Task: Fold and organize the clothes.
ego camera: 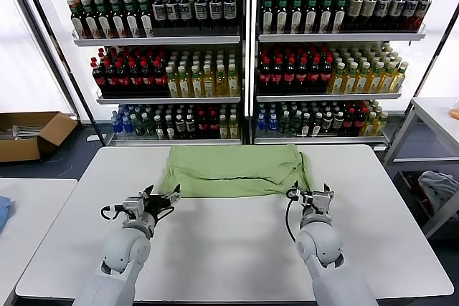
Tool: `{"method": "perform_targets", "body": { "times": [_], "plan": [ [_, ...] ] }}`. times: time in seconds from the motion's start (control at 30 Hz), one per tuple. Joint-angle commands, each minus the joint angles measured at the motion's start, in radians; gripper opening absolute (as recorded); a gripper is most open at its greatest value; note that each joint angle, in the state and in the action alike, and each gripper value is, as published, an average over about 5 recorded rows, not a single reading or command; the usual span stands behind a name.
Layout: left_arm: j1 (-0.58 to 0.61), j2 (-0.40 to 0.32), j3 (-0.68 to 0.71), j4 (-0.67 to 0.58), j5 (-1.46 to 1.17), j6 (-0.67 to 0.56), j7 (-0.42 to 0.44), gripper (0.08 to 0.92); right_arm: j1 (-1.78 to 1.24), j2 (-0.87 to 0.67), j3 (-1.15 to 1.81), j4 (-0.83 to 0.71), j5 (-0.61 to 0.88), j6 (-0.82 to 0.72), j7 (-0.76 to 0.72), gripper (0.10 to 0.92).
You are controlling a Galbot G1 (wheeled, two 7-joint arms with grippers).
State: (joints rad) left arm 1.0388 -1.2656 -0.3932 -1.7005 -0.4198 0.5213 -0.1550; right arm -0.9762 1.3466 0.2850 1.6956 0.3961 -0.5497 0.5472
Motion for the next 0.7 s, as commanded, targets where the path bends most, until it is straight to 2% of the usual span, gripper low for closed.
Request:
{"method": "perform_targets", "body": {
  "times": [0.03,0.23,0.4,0.7],
  "plan": [
    [-0.01,0.001,0.002,0.059,0.002,0.002,0.001,0.823,0.006,-0.004,0.003,-0.037,0.005,-0.004,0.002,0.823],
    [-0.017,0.001,0.01,0.075,0.012,-0.001,0.005,0.823,0.013,0.004,0.003,-0.064,0.004,0.0,-0.005,0.818],
    [-0.013,0.003,0.017,0.079,0.024,0.004,0.01,0.807,0.004,0.008,0.003,-0.07,0.004,0.001,-0.008,0.715],
    [-0.019,0.006,0.022,0.098,0.037,0.007,0.016,0.567,-0.019,0.006,0.001,-0.06,0.003,-0.004,-0.023,0.455]
  ]
}}
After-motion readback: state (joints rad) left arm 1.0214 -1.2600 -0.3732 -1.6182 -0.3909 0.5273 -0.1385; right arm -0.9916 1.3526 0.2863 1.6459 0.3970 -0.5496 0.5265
